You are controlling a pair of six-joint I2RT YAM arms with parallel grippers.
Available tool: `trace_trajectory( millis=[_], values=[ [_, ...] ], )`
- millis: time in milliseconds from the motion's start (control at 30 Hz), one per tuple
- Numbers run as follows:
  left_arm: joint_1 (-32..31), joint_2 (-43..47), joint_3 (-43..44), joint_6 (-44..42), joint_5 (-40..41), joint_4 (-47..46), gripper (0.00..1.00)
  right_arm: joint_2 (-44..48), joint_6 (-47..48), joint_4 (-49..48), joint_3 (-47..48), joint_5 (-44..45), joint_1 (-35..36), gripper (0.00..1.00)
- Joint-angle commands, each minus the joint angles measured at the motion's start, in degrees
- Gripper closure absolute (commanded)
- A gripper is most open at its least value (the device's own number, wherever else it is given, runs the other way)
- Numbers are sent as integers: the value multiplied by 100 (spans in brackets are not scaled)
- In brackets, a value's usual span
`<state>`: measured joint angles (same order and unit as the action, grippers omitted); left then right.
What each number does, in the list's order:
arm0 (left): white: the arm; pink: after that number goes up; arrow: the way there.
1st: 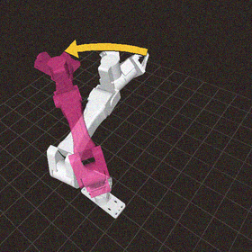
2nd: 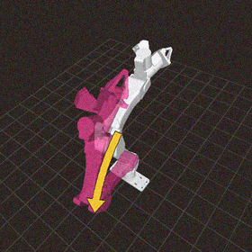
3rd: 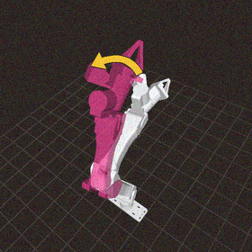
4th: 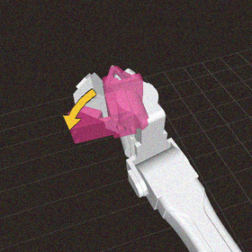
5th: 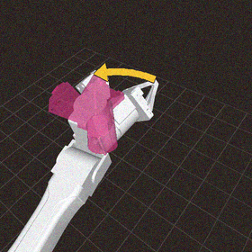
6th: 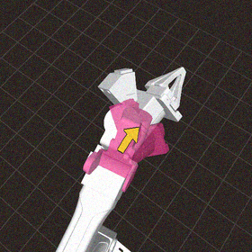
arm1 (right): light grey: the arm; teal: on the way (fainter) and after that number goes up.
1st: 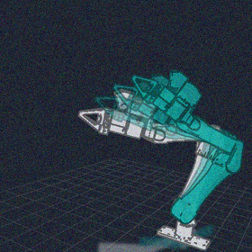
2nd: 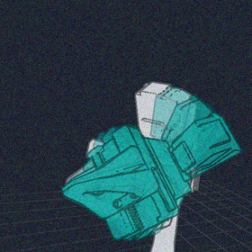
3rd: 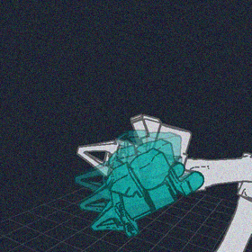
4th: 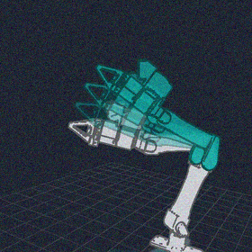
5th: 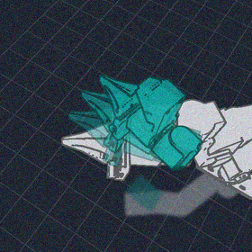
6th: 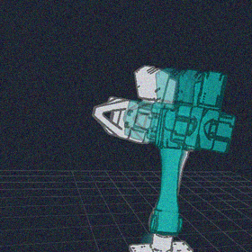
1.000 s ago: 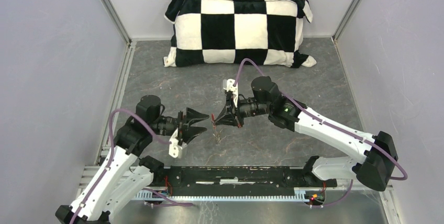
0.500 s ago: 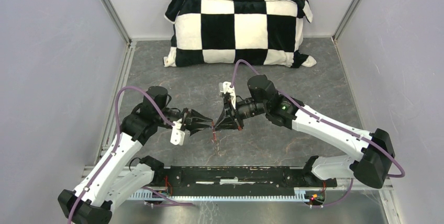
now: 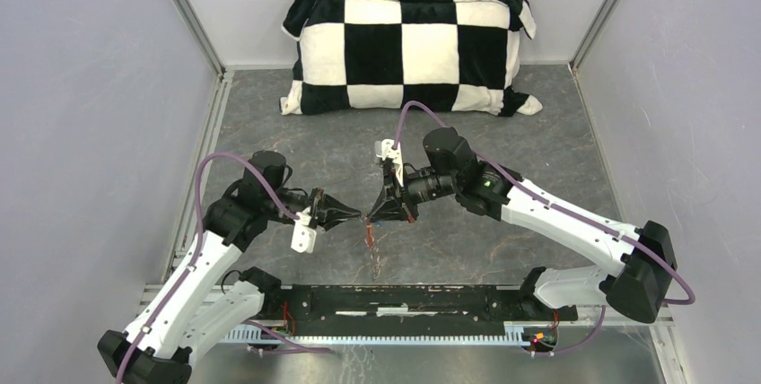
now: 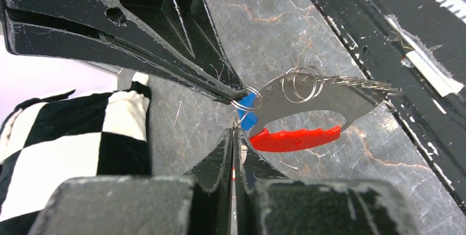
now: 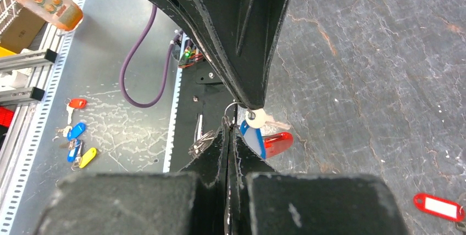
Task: Put the keys on the keyring
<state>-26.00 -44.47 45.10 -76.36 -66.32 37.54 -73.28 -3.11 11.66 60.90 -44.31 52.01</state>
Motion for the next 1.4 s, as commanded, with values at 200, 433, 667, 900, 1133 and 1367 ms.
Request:
trace_trajectory(
  millis=[200, 433, 667, 900, 1133, 1367],
  values=[
    [-4, 423, -184, -755, 155, 97, 98, 98, 56, -245, 320, 592, -95, 100],
    [-2, 597, -425, -1029, 50, 96, 97, 267, -476, -1288, -95, 822, -97, 100],
    [-2, 623, -326, -803, 194, 105, 77, 286, -498, -1441, -237, 801, -94, 100],
    [-2, 899, -177, 1971, 936, -1281, 77, 508, -419, -1598, -543, 841, -94, 100],
    [-2, 1009, -342, 3979, 1055, -2658, 55, 736, -818, -2748, -1251, 755, -93, 100],
    [-2, 635, -238, 2455, 534, -1818, 50, 695, -1068, -3110, -1297, 643, -100, 100]
  ],
)
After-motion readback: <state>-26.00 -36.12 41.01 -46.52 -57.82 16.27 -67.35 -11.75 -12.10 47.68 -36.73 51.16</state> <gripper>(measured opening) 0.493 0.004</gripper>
